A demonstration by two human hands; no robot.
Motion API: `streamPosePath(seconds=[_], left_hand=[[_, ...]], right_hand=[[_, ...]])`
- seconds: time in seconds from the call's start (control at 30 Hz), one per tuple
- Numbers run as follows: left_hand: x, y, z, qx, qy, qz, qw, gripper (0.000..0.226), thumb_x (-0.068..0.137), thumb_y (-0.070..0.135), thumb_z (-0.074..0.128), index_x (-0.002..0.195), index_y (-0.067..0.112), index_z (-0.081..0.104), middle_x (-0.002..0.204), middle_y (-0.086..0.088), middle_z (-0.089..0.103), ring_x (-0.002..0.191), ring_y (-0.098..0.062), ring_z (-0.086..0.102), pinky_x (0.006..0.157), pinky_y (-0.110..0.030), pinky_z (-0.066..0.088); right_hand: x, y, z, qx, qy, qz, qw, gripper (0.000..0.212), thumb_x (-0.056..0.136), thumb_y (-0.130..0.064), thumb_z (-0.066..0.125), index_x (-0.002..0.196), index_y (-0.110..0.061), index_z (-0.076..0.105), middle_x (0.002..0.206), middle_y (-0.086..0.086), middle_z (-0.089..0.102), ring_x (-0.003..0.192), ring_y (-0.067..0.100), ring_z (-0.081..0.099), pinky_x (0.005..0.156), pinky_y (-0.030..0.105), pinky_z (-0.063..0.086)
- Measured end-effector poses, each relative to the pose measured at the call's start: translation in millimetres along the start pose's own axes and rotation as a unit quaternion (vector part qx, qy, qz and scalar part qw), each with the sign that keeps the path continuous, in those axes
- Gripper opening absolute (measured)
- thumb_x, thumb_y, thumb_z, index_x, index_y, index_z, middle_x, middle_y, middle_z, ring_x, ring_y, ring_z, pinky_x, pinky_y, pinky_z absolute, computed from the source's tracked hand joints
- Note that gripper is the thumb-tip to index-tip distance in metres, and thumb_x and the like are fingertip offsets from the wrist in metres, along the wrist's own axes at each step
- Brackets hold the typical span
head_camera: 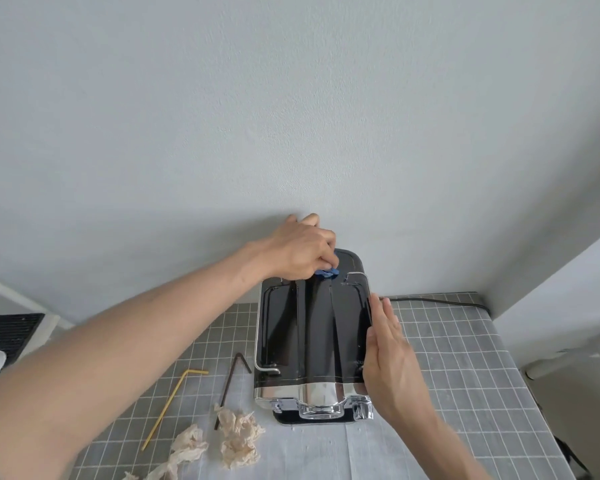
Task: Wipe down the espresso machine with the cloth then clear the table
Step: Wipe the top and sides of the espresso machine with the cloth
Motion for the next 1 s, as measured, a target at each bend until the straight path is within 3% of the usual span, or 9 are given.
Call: streamPosePath(seconds=[0.13, 0.27, 0.4, 0.6, 0.73, 0.9, 1.0], left_hand=[[-9.0, -11.6, -2.1, 0.035, -0.002, 0.016, 0.999, 0.023, 0.105, 0.04, 0.053, 0.114, 0.044, 0.073, 0.106, 0.02, 0.06, 0.098, -0.015, 0.041, 0.081, -0.044, 0.044], [7.1, 12.1, -1.9, 0.027, 0.008, 0.03, 0.999, 0.02, 0.102, 0.043, 0.056, 0.106, 0.047, 0.075, 0.1, 0.02, 0.059, 0.095, -0.013, 0.04, 0.076, -0.038, 0.036], [24.6, 24.9, 2.6, 0.0, 0.034, -0.018, 0.999, 0.02, 0.101, 0.045, 0.056, 0.107, 0.044, 0.076, 0.1, 0.018, 0.063, 0.096, -0.013, 0.043, 0.078, -0.037, 0.037], [11.5, 9.2, -1.5, -0.009, -0.002, -0.021, 1.0, 0.019, 0.101, 0.04, 0.059, 0.105, 0.042, 0.076, 0.102, 0.019, 0.063, 0.097, -0.014, 0.044, 0.08, -0.038, 0.042], [1.9, -9.1, -1.1, -0.03, -0.003, -0.07, 0.997, 0.013, 0.099, 0.036, 0.06, 0.102, 0.037, 0.072, 0.102, 0.016, 0.062, 0.101, -0.015, 0.049, 0.082, -0.039, 0.047], [26.8, 9.0, 5.5, -0.061, 0.065, -0.112, 0.99, 0.008, 0.098, 0.036, 0.063, 0.099, 0.031, 0.069, 0.1, 0.011, 0.066, 0.1, -0.02, 0.054, 0.081, -0.034, 0.042], [33.0, 10.9, 9.2, -0.095, 0.094, -0.134, 0.982, 0.011, 0.096, 0.043, 0.066, 0.101, 0.034, 0.071, 0.101, 0.015, 0.069, 0.099, -0.018, 0.052, 0.084, -0.036, 0.041]], right_hand=[[-0.1, 1.6, 0.6, 0.003, -0.005, 0.004, 1.0, 0.058, 0.108, -0.012, 0.023, 0.163, -0.031, 0.013, 0.156, -0.029, 0.012, 0.152, -0.005, -0.002, 0.115, 0.006, 0.003], [0.1, 4.5, 1.7, -0.01, -0.006, 0.009, 1.0, 0.061, 0.106, -0.008, 0.025, 0.163, -0.026, 0.013, 0.164, -0.016, 0.018, 0.153, -0.003, -0.002, 0.117, 0.012, 0.011], [1.0, 5.6, 1.0, -0.02, -0.008, 0.009, 1.0, 0.064, 0.105, -0.005, 0.024, 0.163, -0.026, 0.011, 0.167, -0.012, 0.019, 0.154, -0.001, -0.004, 0.106, -0.004, 0.002], [0.7, 5.9, 3.9, -0.029, -0.005, 0.005, 1.0, 0.063, 0.105, -0.004, 0.024, 0.163, -0.023, 0.011, 0.168, -0.008, 0.022, 0.155, 0.005, -0.002, 0.11, 0.001, -0.002], [0.9, 6.3, 3.2, -0.018, -0.006, 0.006, 1.0, 0.067, 0.103, -0.001, 0.025, 0.163, -0.024, 0.01, 0.168, -0.007, 0.021, 0.154, 0.0, -0.005, 0.111, 0.005, 0.008], [1.3, 5.7, 0.0, -0.01, -0.011, -0.001, 1.0, 0.068, 0.102, -0.001, 0.024, 0.163, -0.027, 0.009, 0.168, -0.011, 0.021, 0.153, -0.003, -0.007, 0.11, 0.009, 0.017], [0.8, 6.9, 0.8, -0.004, -0.008, 0.007, 1.0, 0.066, 0.103, -0.003, 0.024, 0.163, -0.027, 0.01, 0.168, -0.011, 0.022, 0.153, -0.004, -0.008, 0.12, 0.027, 0.031]])
Point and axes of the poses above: each hand's wrist, its own x-axis towards the middle knuckle, its own z-axis out of the palm, y = z × x, the point moved 5 cm from there along x, towards the middle knuckle
